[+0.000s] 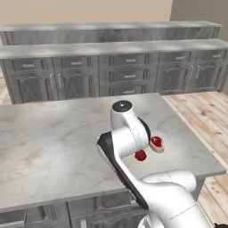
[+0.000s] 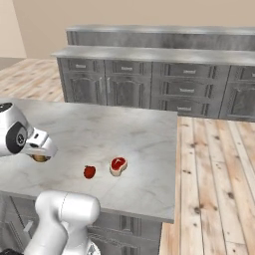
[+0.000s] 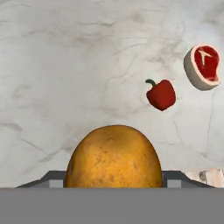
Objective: Open the fridge, remove the mango, bell pepper, and steak, and place them on any counter.
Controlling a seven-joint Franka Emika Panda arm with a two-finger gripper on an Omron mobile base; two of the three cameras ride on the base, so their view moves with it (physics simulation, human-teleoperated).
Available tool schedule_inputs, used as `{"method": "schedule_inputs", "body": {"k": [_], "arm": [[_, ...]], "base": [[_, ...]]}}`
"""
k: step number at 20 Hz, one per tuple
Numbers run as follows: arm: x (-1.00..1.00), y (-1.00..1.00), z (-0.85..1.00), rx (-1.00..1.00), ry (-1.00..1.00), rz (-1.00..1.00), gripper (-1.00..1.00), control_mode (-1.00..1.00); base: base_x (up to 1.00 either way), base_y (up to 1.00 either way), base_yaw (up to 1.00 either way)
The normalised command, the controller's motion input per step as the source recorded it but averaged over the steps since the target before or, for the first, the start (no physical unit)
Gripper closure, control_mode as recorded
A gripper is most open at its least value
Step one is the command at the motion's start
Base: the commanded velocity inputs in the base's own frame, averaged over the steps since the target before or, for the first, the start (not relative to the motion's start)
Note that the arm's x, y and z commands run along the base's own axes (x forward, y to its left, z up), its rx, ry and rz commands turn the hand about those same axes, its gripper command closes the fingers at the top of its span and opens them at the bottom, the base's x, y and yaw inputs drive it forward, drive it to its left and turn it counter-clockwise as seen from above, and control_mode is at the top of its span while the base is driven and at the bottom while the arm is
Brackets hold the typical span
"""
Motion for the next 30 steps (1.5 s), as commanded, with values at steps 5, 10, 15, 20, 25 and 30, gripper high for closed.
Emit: {"method": "schedule_inputs", "body": {"k": [5,10,15,20,25,30], "arm": [[0.99,0.04,-0.73,-0.01,0.12,0.03,1.0,-1.0],[0.95,0.0,-0.68,-0.02,0.01,0.01,1.0,-1.0],[0.72,0.0,-0.62,-0.01,0.0,0.0,1.0,-1.0],[0.62,0.0,-0.41,0.0,0.02,0.0,1.0,-1.0],[0.24,0.0,-0.22,-0.02,0.01,0.0,-1.0,-1.0],[-0.11,0.0,-0.03,-0.02,-0.04,0.0,-1.0,-1.0]], "base": [[0.0,0.0,0.0],[0.0,0.0,0.0],[0.0,0.0,0.0],[0.0,0.0,0.0],[0.0,0.0,0.0],[0.0,0.0,0.0]]}}
